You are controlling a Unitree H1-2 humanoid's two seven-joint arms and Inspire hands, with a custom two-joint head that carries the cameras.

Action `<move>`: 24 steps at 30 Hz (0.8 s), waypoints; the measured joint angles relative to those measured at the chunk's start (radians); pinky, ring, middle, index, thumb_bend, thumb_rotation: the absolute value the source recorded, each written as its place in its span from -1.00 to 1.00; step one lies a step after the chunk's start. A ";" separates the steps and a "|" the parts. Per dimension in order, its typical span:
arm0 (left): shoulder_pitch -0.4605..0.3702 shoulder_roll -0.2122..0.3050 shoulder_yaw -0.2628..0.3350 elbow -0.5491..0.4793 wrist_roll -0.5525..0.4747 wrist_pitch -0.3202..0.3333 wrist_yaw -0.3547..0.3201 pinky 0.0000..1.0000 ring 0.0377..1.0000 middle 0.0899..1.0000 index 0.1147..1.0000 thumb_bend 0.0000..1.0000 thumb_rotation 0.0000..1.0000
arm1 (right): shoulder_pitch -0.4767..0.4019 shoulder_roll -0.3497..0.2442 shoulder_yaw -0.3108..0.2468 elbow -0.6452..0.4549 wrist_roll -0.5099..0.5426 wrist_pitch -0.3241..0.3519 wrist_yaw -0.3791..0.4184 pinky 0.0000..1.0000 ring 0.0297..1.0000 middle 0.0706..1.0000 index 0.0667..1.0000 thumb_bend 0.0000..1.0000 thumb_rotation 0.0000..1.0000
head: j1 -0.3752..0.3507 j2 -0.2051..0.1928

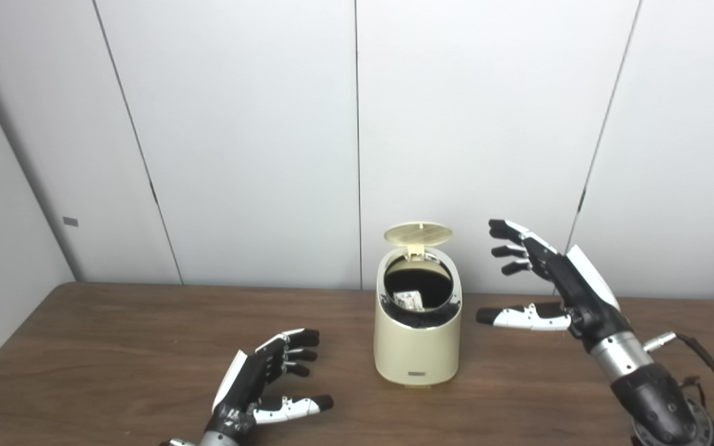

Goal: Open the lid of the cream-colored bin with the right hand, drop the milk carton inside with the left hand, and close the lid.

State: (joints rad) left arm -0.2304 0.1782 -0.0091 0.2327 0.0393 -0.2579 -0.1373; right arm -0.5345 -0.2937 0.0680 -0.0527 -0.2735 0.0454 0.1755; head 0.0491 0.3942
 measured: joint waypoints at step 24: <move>-0.020 0.001 -0.006 0.030 -0.002 -0.044 -0.023 0.29 0.46 0.54 0.55 0.63 -0.82 | -0.192 -0.075 0.206 0.032 -0.255 0.138 0.181 0.65 0.84 0.72 0.64 0.46 0.52 | -0.043 -0.006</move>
State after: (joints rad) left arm -0.2503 0.1795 -0.0149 0.2625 0.0376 -0.3018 -0.1606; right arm -0.7265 -0.3685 0.2738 -0.0204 -0.5281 0.1830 0.3561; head 0.0061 0.3881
